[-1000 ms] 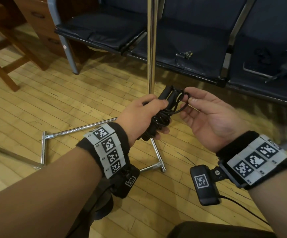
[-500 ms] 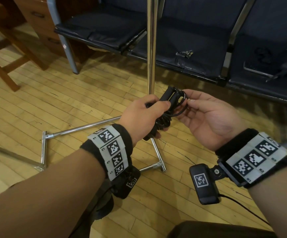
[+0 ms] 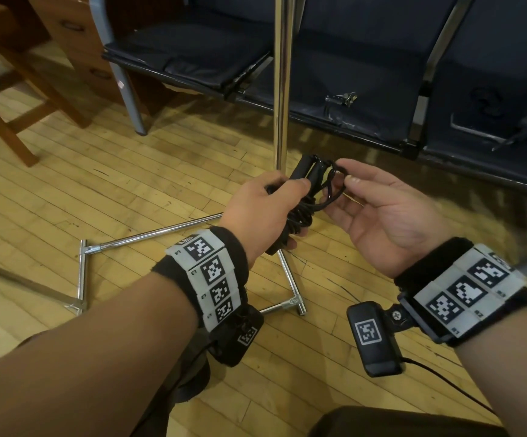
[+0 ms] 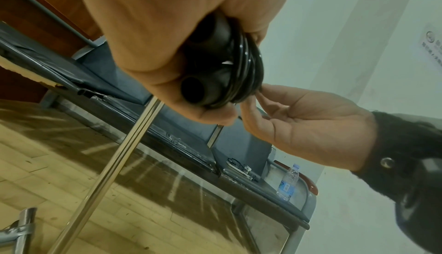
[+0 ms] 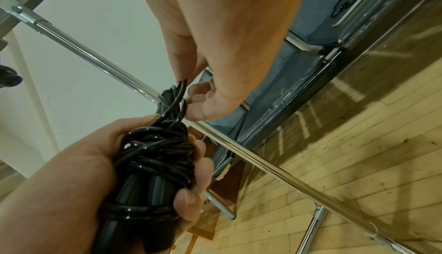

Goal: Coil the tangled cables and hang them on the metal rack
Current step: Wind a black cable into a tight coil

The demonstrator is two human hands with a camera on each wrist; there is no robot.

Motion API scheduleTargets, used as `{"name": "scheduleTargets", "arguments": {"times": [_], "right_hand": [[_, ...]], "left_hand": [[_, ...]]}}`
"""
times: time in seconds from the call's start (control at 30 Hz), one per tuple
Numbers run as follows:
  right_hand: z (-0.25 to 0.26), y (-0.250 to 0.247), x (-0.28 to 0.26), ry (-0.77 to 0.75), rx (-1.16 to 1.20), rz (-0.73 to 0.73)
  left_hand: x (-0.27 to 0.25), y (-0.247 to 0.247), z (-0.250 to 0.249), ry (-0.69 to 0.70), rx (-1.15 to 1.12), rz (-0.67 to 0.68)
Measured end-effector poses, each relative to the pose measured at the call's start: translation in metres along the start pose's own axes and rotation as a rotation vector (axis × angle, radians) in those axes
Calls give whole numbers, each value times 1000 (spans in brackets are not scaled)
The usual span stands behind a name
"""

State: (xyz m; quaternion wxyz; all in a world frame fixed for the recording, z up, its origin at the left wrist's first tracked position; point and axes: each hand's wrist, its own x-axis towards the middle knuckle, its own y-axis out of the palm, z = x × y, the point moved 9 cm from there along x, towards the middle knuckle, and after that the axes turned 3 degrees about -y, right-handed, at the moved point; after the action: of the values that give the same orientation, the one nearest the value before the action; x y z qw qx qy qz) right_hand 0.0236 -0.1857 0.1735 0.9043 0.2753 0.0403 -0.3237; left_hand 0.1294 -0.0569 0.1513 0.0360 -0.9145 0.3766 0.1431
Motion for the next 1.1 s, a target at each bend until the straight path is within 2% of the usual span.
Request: {"name": "scheduleTargets", "arguments": {"times": [0.17, 0.33, 0.6, 1.1], "right_hand": [[2, 0, 1, -19, 29, -1], [2, 6, -1, -30, 41, 51], [-1, 10, -1, 5, -9, 127], [-4, 3, 2, -16, -34, 21]], "left_hand": [[1, -7, 0, -10, -12, -69], [-3, -2, -4, 43, 121, -53], [-4, 0, -7, 69, 177, -59], [-8, 7, -13, 98, 157, -21]]}}
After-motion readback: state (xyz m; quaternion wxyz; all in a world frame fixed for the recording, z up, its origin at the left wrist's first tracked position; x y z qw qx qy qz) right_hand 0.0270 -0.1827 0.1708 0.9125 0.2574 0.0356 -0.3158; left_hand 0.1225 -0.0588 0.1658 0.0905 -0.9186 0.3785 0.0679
